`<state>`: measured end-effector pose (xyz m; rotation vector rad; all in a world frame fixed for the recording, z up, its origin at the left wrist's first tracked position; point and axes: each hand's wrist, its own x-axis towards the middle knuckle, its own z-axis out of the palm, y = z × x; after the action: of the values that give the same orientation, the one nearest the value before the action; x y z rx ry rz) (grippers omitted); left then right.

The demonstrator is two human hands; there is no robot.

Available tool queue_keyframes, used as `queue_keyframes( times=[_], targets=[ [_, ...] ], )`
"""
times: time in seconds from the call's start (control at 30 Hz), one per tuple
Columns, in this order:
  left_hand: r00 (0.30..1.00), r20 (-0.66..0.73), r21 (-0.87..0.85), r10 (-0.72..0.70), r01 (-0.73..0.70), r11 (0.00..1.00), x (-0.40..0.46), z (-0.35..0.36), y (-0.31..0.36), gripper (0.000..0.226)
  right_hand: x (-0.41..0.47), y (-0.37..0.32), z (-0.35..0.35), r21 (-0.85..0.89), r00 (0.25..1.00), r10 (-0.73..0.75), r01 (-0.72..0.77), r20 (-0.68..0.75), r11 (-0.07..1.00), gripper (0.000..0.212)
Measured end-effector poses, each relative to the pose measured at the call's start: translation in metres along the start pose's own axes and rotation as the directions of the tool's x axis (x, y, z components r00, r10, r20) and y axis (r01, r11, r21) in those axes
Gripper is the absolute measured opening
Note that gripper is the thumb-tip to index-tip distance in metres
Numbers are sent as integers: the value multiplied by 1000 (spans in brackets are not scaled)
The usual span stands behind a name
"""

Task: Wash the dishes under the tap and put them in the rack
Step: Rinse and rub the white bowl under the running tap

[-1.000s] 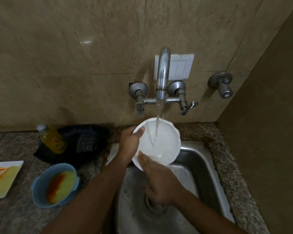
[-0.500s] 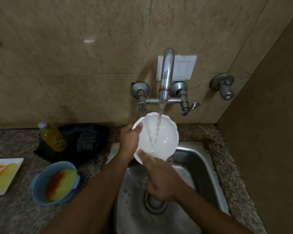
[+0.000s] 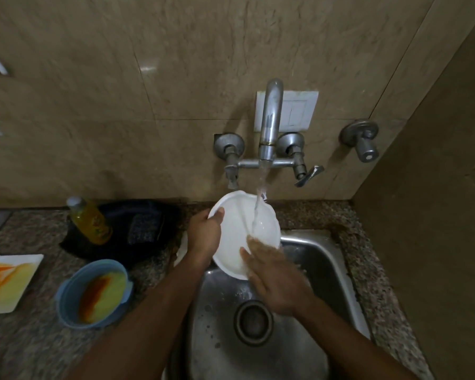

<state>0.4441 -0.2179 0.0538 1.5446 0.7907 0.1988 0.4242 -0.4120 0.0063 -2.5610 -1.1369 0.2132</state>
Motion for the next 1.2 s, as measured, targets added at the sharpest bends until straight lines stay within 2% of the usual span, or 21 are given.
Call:
queue_keyframes(
  times=[0.1, 0.2, 0.23, 0.3, 0.37, 0.43, 0.47, 0.5, 0.6, 0.63, 0.7, 0.77, 0.9, 1.0, 1.07, 1.17, 1.2],
  targets=[
    [1000, 28, 44, -4, 2, 999, 3, -2, -2, 14, -6, -9, 7, 102, 999, -34, 31, 21, 994, 64],
    [999, 10, 80, -34, 33, 996, 0, 1, -8, 23, 3, 6, -1, 14, 991, 136, -136, -16, 991, 67],
    [999, -8, 74, -54, 54, 996, 0, 2, -8, 25, 5, -1, -4, 25, 989, 144, -145, 6, 989, 73],
    [997, -12, 76, -75, 75, 994, 3, -1, -7, 23, 3, -15, 0, 95, 997, 50, -55, 55, 994, 83],
    [997, 10, 106, -72, 71, 992, 4, -4, -10, 21, -3, -11, 3, 75, 997, -10, 4, 70, 997, 75],
    [998, -2, 120, -67, 66, 991, 0, -2, -16, 24, 5, 5, -2, 3, 991, 129, -129, 24, 992, 69],
    [998, -12, 133, -66, 66, 989, -3, 1, -16, 24, 12, 4, -5, 14, 976, 215, -215, 24, 976, 72],
    [998, -26, 144, -65, 68, 987, -3, 3, -17, 24, 16, -3, -7, 48, 971, 230, -233, 67, 971, 74],
    [999, -15, 140, -49, 51, 989, 1, -2, -16, 26, 1, -27, -2, 108, 985, 78, -95, 153, 990, 81],
    [999, -7, 146, -53, 53, 988, 2, -4, -16, 25, -6, -23, -3, 78, 984, 90, -103, 153, 992, 81],
    [998, 11, 164, -68, 65, 984, -1, 0, -22, 26, 6, -4, -5, 1, 962, 248, -250, 115, 968, 77],
    [993, 26, 181, -113, 106, 978, -6, 7, -23, 28, 30, -6, -10, 48, 919, 369, -379, 135, 924, 82],
    [971, 146, 175, -189, 163, 971, -2, 2, -29, 27, 20, -14, -8, 56, 974, 106, -120, 198, 991, 73],
    [962, 203, 208, -180, 138, 968, -3, 4, -38, 37, 19, 9, -9, -113, 960, 213, -195, 179, 974, 70],
    [956, 227, 187, -188, 147, 971, -1, 9, -37, 44, 29, -1, -2, -25, 955, 213, -212, 208, 977, 75],
    [929, 302, 165, -215, 171, 971, -2, 7, -33, 41, 26, -5, 4, 197, 974, 46, -90, 220, 976, 74],
    [913, 336, 157, -232, 189, 969, -4, 6, -34, 39, 20, 6, -3, 301, 980, 77, -131, 183, 945, 68]
  ],
)
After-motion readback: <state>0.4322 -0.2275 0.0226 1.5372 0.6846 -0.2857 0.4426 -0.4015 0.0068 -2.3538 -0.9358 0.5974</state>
